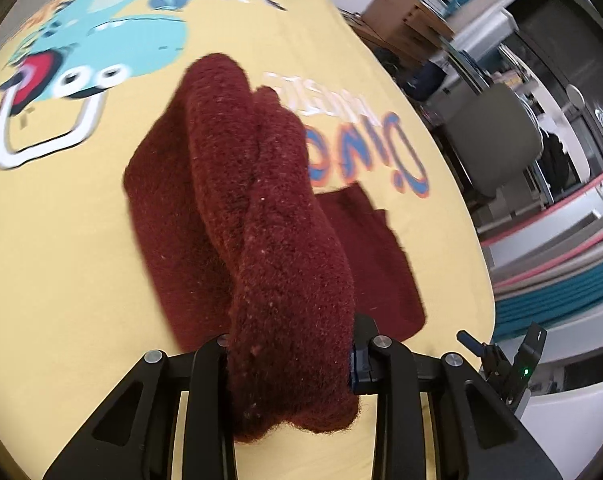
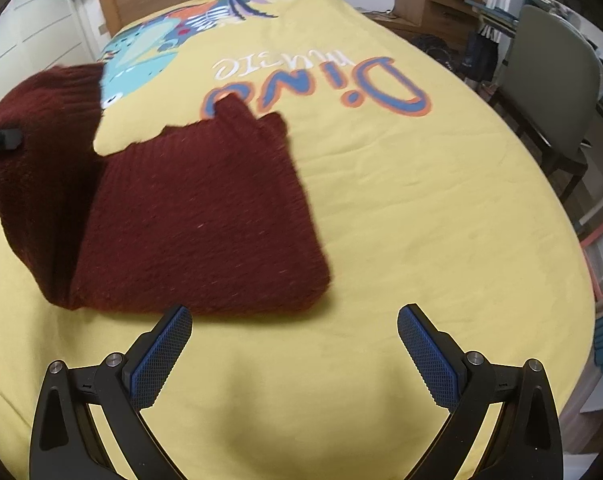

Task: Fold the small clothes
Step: 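Grasp the folded sweater end with the left tool and fold it over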

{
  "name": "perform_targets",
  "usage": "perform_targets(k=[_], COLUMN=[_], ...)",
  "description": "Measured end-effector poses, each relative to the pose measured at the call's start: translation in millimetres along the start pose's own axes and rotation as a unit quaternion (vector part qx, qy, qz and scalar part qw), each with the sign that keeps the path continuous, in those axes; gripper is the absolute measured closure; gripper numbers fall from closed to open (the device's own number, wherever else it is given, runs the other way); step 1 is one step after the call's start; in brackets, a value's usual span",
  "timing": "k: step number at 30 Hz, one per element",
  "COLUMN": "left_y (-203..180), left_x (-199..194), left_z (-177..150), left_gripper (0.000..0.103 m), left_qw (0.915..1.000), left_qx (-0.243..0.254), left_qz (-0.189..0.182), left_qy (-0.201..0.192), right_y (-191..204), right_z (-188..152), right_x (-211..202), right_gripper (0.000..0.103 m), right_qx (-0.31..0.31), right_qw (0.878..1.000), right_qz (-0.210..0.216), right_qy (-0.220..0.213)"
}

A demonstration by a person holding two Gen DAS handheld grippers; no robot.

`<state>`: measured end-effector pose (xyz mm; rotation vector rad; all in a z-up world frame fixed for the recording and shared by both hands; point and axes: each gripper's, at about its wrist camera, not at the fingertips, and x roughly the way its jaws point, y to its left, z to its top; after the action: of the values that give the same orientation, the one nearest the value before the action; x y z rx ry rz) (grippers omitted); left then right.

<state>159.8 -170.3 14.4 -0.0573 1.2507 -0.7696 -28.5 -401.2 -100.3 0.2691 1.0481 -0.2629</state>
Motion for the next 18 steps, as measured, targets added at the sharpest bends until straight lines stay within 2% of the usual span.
perform_targets(k=[6,11,18], left_y=[-47,-69,-71], left_x=[61,99,121], left_z=[-11,-24,-32], left_gripper=[0.078,0.077,0.065], left_qw=[0.9993,0.9963,0.9914], left_qx=[0.021,0.042,0.043], left_qz=[0.007,0.059,0.108], left_qy=[0.029,0.046,0.061], right_y=[-18,-32,-43], right_z=[-1,-11,-23], right_x=[5,16,24], right_gripper=[0.000,0.000,0.000], right_qx=[-0.001,0.015,0.029], right_qw=[1.000,0.999,0.998], right_qz=[-0.007,-0.009,-0.011], right_qy=[0.014,0.039,0.058])
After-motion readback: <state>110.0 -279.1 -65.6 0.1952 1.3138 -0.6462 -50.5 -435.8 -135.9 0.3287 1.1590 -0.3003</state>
